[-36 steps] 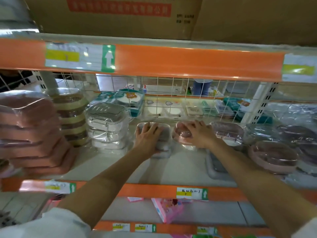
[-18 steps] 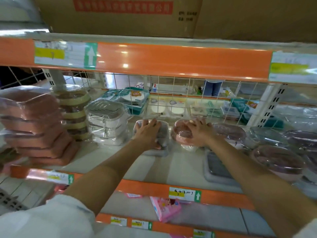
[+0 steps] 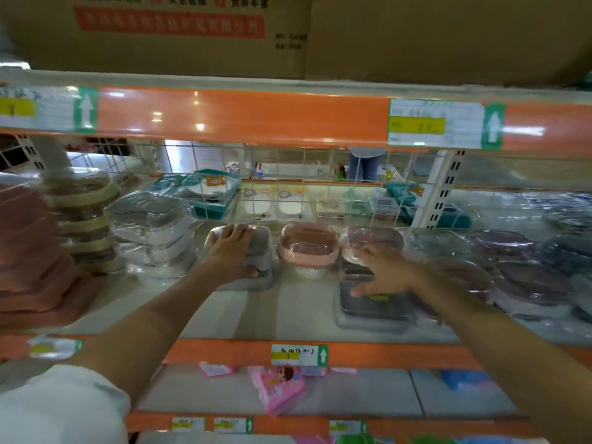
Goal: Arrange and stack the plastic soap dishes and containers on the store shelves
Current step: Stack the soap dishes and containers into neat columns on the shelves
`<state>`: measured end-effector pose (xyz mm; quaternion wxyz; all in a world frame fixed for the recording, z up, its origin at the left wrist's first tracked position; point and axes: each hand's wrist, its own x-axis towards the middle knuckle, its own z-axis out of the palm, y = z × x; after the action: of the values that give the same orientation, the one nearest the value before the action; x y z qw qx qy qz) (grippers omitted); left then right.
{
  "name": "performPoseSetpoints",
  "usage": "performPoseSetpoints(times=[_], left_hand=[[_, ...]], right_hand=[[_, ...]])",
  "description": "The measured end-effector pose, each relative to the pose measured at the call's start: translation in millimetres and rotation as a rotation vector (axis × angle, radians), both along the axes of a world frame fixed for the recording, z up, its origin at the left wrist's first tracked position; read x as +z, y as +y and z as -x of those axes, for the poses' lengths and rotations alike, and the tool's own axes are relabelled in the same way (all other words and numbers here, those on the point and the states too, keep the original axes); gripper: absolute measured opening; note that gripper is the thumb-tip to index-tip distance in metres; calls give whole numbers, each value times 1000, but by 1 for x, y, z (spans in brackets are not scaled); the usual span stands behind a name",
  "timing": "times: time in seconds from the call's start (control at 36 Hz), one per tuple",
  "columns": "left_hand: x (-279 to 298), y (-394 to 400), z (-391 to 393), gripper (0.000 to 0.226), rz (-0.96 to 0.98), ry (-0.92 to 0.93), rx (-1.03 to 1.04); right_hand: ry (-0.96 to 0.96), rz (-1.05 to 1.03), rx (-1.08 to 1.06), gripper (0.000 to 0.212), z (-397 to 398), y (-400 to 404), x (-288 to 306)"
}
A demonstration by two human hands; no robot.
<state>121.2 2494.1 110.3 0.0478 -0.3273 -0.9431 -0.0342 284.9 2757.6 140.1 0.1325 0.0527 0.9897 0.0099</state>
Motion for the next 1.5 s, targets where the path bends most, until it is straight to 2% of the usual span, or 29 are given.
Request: performPoseSetpoints(times=[0.08,0.22,0.33,0.5,0.61,0.75,0.83,0.92,1.0,1.19,1.42,1.5], left_hand=[[-3,-2,-2,90,-20,48,-16],[-8,-4,-5,92,-106,94,-75],[-8,-3,-8,94,-85,98,-62],[-6,-4,-8,98,-33,33,-43],[-4,-10,-8,101,-84,13,-83],[-10,-19,-19,105,-195,85,-27],[-9,-25,-27,93,-326,25,9],[-3,-34,-34,75,-409,-8,39],[1,-47,-38,69,-453,-27,37],[13,-65,-44,73,-469,73,33],[30,-57,-38,78,-325,160,50],[33,-47,-37,77,-279,167,-1]], right_hand=[[-39,11,-17,112,-13,3,-4],[-145,-93,-43,120,-22,3,-7],[-235,-98,-108,123,-30,13,-11],[-176,-79,-103,119,-35,16,-19],[-158,-56,-90,112,-37,7,-16],[-67,138,2,106,-30,-10,-8],[30,285,64,104,-19,-30,11],[146,314,96,105,0,-51,27],[231,319,101,106,23,-72,36],[301,327,78,99,88,-115,37],[250,430,50,102,122,-136,18],[253,478,45,104,118,-130,14]])
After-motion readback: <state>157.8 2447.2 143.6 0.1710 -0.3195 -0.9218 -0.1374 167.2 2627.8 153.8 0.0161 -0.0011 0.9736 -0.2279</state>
